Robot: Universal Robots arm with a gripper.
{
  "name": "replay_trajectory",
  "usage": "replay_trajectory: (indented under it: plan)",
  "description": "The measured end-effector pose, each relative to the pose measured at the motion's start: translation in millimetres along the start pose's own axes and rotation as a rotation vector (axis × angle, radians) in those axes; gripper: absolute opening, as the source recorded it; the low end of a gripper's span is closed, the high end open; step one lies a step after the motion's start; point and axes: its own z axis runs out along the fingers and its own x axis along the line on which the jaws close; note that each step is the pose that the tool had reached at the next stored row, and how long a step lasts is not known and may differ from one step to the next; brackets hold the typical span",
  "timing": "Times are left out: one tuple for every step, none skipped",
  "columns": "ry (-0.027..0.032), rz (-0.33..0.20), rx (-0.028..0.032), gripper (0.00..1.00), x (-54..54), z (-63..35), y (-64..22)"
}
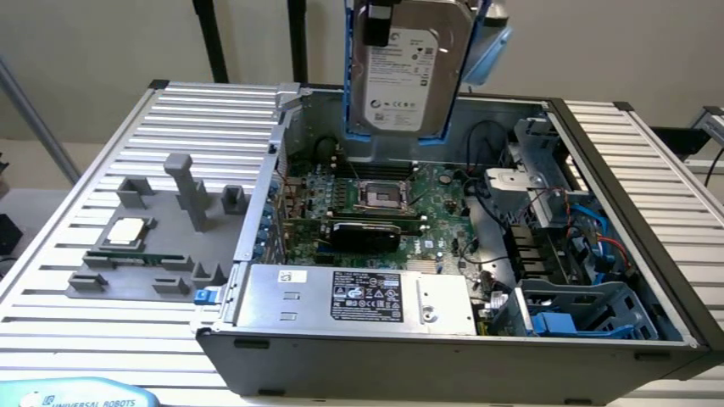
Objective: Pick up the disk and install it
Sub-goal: 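Pick up the disk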
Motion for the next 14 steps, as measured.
replay_trajectory:
  plan:
    - [0.0000,0.000,0.0000,0.33,2.6,0.0,-2.5]
    - [0.0000,0.000,-0.0001,0.33,5.4,0.0,-5.1]
    - [0.0000,0.000,0.0000,0.33,8.4,0.1,-7.9]
    - [0.0000,0.000,0.0000,0.33,11.2,0.1,-10.5]
    - [0.0000,0.000,0.0000,0.33,14.0,0.2,-13.1]
    - [0.0000,0.000,0.0000,0.33,16.9,0.3,-15.7]
    - [-0.0001,0.000,0.0000,0.33,19.7,0.4,-18.3]
    - [0.0000,0.000,0.0000,0.33,22.8,0.5,-21.1]
    - [0.0000,0.000,0.0000,0.33,25.6,0.6,-23.7]
    - [0.0000,0.000,0.0000,0.33,28.4,0.7,-26.2]
    - [0.0000,0.000,0.0000,0.33,31.2,0.8,-28.8]
    - [0.0001,0.000,0.0000,0.33,34.2,0.9,-31.4]
    - [0.0000,0.000,0.0000,0.33,37.0,1.1,-34.0]
    - [0.0000,0.000,0.0000,0.33,39.7,1.2,-36.5]
